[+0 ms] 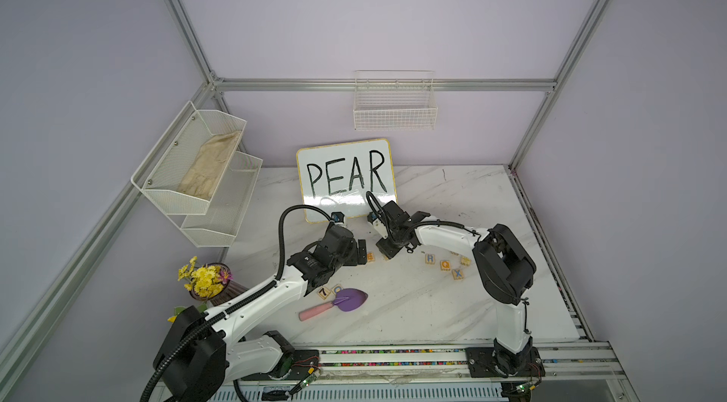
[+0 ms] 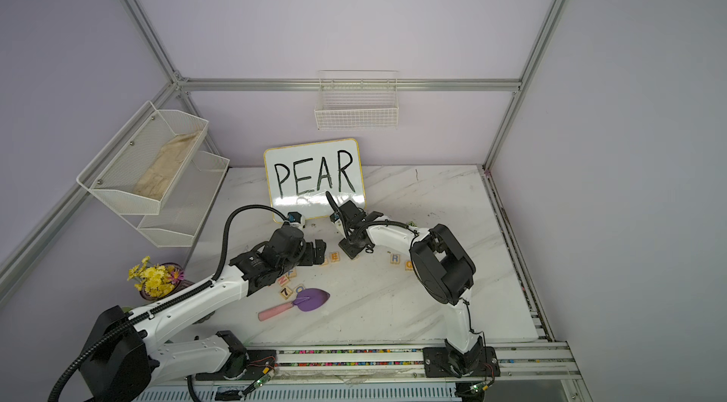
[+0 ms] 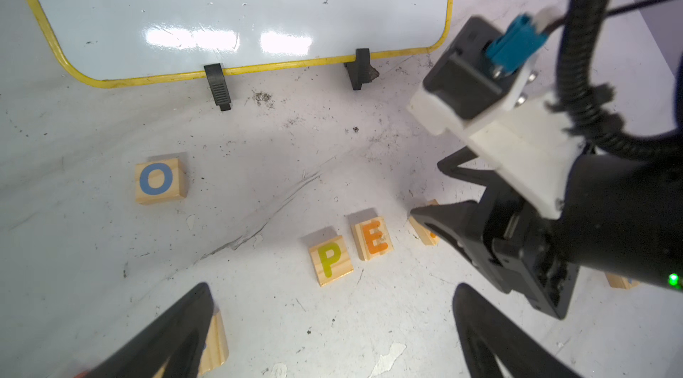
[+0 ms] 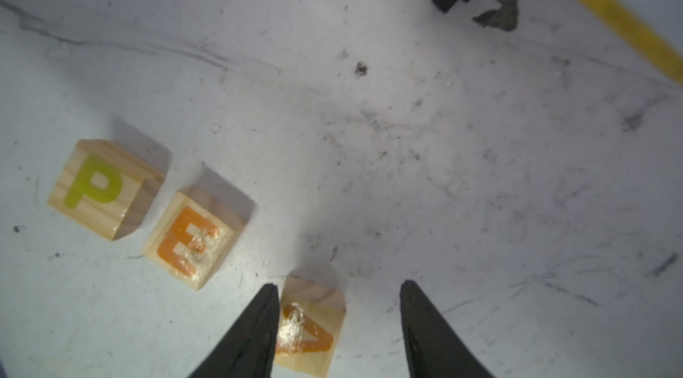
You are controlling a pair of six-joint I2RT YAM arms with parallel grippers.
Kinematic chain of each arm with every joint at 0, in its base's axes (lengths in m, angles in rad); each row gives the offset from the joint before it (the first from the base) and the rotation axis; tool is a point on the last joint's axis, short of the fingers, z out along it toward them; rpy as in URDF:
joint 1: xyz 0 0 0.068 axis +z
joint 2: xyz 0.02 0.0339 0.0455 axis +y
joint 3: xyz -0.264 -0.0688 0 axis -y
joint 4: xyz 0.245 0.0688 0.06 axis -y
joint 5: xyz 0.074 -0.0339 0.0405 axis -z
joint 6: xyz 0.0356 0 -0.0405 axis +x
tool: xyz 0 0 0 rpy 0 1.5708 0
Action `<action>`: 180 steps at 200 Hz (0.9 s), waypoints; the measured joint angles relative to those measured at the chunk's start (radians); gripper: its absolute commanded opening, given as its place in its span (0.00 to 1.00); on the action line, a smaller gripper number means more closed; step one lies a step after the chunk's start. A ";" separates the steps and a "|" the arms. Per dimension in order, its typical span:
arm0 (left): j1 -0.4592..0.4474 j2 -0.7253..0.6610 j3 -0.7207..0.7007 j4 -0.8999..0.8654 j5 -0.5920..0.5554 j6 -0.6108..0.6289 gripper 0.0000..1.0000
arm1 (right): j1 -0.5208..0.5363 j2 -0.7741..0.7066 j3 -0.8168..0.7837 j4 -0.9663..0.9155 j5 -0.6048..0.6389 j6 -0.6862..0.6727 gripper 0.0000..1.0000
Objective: Spell the uppercase word “pear” with letter blocks
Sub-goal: Place the letter block at the center of the board, then adjust the letter block at the center of the board.
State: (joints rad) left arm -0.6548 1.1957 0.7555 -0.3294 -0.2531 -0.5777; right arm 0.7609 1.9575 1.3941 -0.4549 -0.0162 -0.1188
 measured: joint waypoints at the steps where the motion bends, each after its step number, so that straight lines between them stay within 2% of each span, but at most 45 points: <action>1: 0.000 0.000 0.000 0.000 0.001 0.000 1.00 | 0.000 -0.002 -0.001 0.001 0.000 0.003 0.61; 22: 0.000 0.000 -0.002 0.015 0.016 0.022 1.00 | 0.002 -0.074 -0.027 0.034 0.033 0.108 0.66; 58: 0.003 0.003 -0.002 0.037 0.041 0.040 1.00 | 0.003 -0.173 -0.058 0.067 0.068 0.314 0.66; 81: 0.005 0.004 -0.002 0.055 0.060 0.040 1.00 | 0.006 -0.189 -0.082 0.077 0.113 0.494 0.64; 129: 0.005 0.004 -0.004 0.090 0.075 0.038 1.00 | 0.042 -0.217 -0.244 0.098 0.171 0.895 0.60; 180: 0.005 0.003 -0.048 0.134 0.093 0.022 1.00 | 0.078 -0.211 -0.200 0.078 0.206 1.149 0.59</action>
State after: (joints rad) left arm -0.6498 1.1988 0.7071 -0.1951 -0.1600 -0.5560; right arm 0.8391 1.7470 1.1938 -0.3771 0.1902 1.0298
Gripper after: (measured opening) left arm 0.997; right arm 0.599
